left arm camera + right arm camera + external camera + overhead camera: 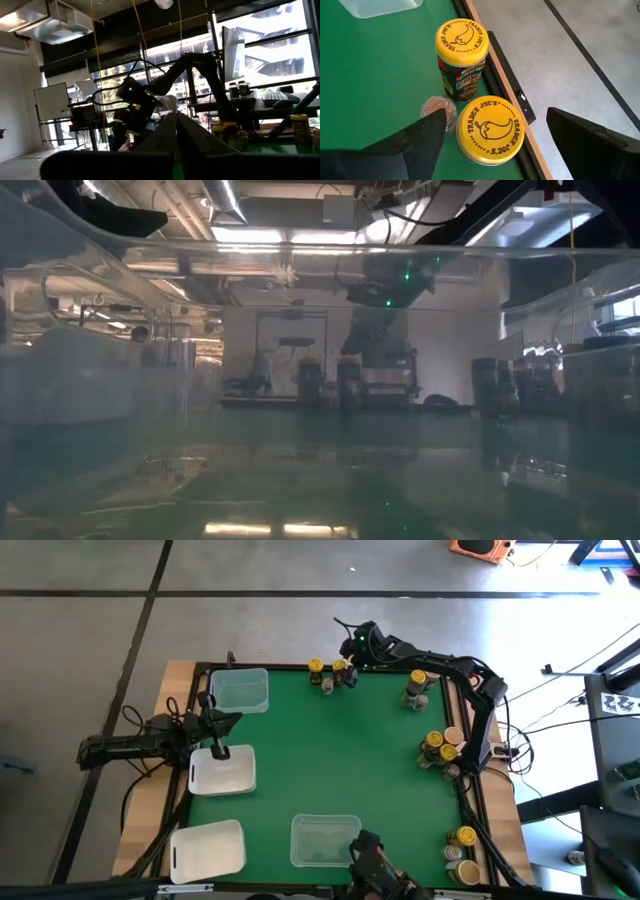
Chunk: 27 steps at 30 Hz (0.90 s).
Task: Sort spices by type
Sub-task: Put the yellow spice bottle into the top transparent bin
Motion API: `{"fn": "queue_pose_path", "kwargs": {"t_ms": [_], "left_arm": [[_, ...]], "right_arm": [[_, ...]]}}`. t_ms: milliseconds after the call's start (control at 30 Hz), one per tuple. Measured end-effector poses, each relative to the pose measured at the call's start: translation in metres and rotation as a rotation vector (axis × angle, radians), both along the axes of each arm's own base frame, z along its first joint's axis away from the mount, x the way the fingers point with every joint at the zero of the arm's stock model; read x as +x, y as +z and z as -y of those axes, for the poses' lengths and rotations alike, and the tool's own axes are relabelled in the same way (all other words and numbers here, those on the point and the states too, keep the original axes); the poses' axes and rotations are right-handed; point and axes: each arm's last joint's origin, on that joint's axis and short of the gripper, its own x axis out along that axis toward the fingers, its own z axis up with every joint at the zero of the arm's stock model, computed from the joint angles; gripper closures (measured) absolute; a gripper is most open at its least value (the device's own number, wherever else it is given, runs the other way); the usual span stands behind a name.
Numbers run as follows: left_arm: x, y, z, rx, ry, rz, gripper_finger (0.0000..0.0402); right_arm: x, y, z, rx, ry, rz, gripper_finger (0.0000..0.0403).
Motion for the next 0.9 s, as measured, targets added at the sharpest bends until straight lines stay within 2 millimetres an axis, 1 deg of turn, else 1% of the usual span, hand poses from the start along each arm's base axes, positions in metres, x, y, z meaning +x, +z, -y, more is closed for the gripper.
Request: {"fn": "queue_pose_path", "kwargs": {"t_ms": [100,233,400,500,767,900], "left_arm": [[0.0,0.0,0.0,0.0,0.0,0.0,0.0391],[0.0,0.0,0.0,0.0,0.0,-0.003,0.0391],[0.0,-0.001,0.0,0.0,0.0,-0.007,0.0391],[0.0,-0.001,0.0,0.0,0.001,-0.007,0.0391],[0.0,-0.001,0.0,0.0,0.001,-0.007,0.0391],[0.0,-0.001,0.0,0.0,0.001,-0.007,0.0391]], "right_arm": [[0.001,-0.003,0.001,-0.006,-0.01,-0.009,0.0058],[0.004,-0.017,0.004,0.014,-0.01,-0.034,0.0058],[0.007,-0.027,0.006,0.021,-0.01,-0.042,0.0064],[0.007,-0.029,0.006,0.025,-0.01,-0.047,0.0083],[0.008,-0.028,0.007,0.014,-0.009,-0.034,0.0164],[0.008,-0.027,0.008,0.0,-0.019,-0.04,0.0165]]}}
